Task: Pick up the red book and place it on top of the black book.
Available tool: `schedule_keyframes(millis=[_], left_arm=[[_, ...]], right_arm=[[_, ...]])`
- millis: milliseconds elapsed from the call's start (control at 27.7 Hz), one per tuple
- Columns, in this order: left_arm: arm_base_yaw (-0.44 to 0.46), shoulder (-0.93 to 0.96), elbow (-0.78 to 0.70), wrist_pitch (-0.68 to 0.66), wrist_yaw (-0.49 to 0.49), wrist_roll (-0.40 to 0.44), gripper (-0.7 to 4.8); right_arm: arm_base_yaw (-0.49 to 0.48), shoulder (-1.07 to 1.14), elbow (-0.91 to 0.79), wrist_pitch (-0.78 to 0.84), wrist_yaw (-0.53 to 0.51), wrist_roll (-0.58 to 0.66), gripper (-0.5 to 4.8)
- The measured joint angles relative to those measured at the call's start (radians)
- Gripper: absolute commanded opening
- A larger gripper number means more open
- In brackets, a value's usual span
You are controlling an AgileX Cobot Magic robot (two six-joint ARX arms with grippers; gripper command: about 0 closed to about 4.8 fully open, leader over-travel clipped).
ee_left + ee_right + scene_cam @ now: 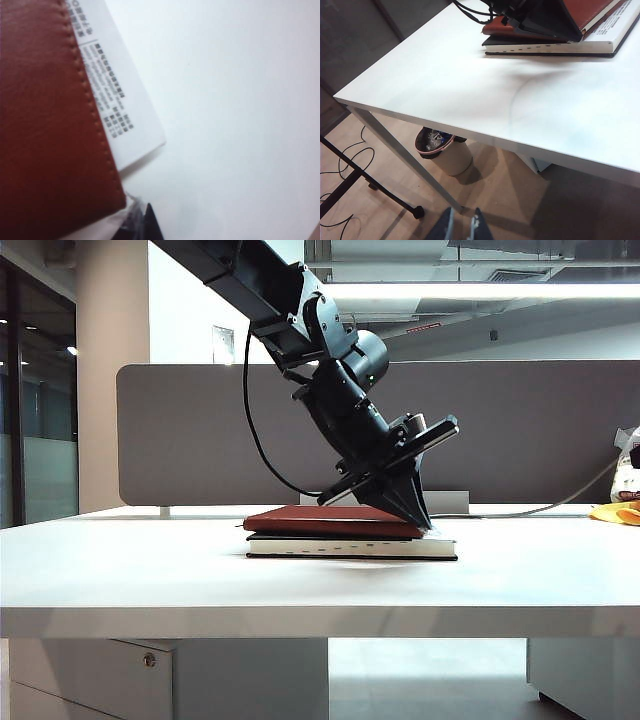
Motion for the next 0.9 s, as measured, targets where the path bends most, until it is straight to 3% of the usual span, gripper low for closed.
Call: schedule_keyframes(millis=[901], left_arm=[[0.012, 0.014, 0.000, 0.037, -0.024, -0.003, -0.06]], right_arm=[[0.000, 0.000, 0.000, 0.000, -0.001, 0.000, 0.53]])
